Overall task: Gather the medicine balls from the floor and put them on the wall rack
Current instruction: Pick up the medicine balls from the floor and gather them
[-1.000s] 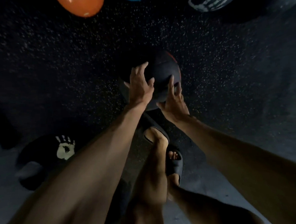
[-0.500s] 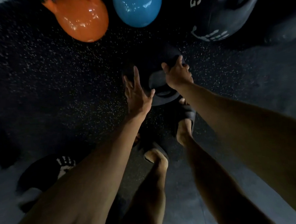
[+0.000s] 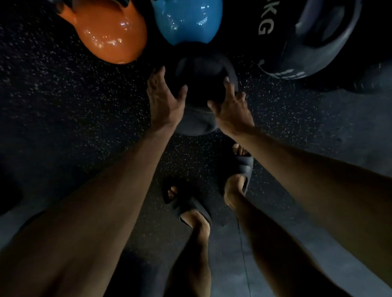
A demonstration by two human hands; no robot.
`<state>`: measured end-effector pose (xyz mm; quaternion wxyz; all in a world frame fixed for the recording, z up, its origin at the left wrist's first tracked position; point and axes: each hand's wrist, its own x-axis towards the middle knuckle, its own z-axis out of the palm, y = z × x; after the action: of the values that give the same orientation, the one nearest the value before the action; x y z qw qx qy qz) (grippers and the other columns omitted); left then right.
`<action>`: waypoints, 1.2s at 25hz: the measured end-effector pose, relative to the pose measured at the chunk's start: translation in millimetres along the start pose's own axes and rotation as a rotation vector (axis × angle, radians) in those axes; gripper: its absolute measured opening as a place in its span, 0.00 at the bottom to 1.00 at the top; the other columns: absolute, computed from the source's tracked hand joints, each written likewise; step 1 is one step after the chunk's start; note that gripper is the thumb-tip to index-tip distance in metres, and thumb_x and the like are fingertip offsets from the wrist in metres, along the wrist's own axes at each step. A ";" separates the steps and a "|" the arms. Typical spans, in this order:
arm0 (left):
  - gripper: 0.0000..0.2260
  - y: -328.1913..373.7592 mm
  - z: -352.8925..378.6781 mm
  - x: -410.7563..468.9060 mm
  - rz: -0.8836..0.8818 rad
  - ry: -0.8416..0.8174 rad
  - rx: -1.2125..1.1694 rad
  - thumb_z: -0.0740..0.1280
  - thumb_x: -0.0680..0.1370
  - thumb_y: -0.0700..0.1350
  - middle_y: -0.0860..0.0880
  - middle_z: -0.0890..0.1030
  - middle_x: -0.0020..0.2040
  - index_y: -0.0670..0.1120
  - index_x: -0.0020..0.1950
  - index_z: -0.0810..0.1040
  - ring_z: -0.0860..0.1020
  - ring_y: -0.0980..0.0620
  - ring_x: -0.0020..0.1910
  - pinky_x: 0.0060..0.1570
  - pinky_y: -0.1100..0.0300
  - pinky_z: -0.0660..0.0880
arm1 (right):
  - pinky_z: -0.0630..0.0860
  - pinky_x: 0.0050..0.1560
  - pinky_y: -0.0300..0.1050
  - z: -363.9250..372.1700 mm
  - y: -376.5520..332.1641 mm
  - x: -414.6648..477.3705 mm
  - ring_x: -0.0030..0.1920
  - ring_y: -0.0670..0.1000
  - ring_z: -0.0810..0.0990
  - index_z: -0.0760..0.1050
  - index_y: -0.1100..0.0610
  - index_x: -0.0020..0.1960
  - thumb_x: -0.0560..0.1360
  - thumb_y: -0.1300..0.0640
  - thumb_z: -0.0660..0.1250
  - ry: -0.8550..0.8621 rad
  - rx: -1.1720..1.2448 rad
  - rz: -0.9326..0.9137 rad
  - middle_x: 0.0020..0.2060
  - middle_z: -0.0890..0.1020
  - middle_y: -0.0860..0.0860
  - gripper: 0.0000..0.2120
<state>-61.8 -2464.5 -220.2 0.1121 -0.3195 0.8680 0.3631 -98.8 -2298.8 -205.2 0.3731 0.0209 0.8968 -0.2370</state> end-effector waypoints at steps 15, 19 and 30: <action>0.18 19.4 -106.0 -127.3 -0.356 -0.267 -0.032 0.61 0.83 0.47 0.42 0.78 0.65 0.45 0.72 0.69 0.79 0.42 0.61 0.61 0.47 0.77 | 0.73 0.64 0.60 -25.6 -88.9 -98.3 0.66 0.64 0.73 0.66 0.58 0.72 0.82 0.53 0.57 -0.241 -0.413 -0.257 0.67 0.74 0.62 0.20; 0.16 7.6 -168.4 -239.2 -0.473 -0.186 -0.030 0.63 0.81 0.50 0.42 0.81 0.61 0.47 0.68 0.73 0.79 0.42 0.60 0.60 0.48 0.76 | 0.73 0.63 0.58 -36.2 -132.6 -197.0 0.63 0.63 0.76 0.72 0.62 0.67 0.83 0.56 0.56 -0.369 -0.580 -0.442 0.62 0.77 0.62 0.16; 0.15 -131.5 -254.1 -504.6 -0.742 -0.007 -0.380 0.63 0.81 0.48 0.43 0.80 0.61 0.46 0.67 0.74 0.79 0.42 0.59 0.60 0.48 0.76 | 0.72 0.61 0.49 76.2 -158.8 -453.0 0.65 0.60 0.76 0.70 0.58 0.70 0.84 0.53 0.57 -0.600 -0.733 -0.504 0.65 0.78 0.59 0.17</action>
<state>420.2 -2474.1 102.3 0.1771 -0.6243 0.6113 0.4530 243.8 -2410.1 121.0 0.5275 -0.3955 0.7518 0.0139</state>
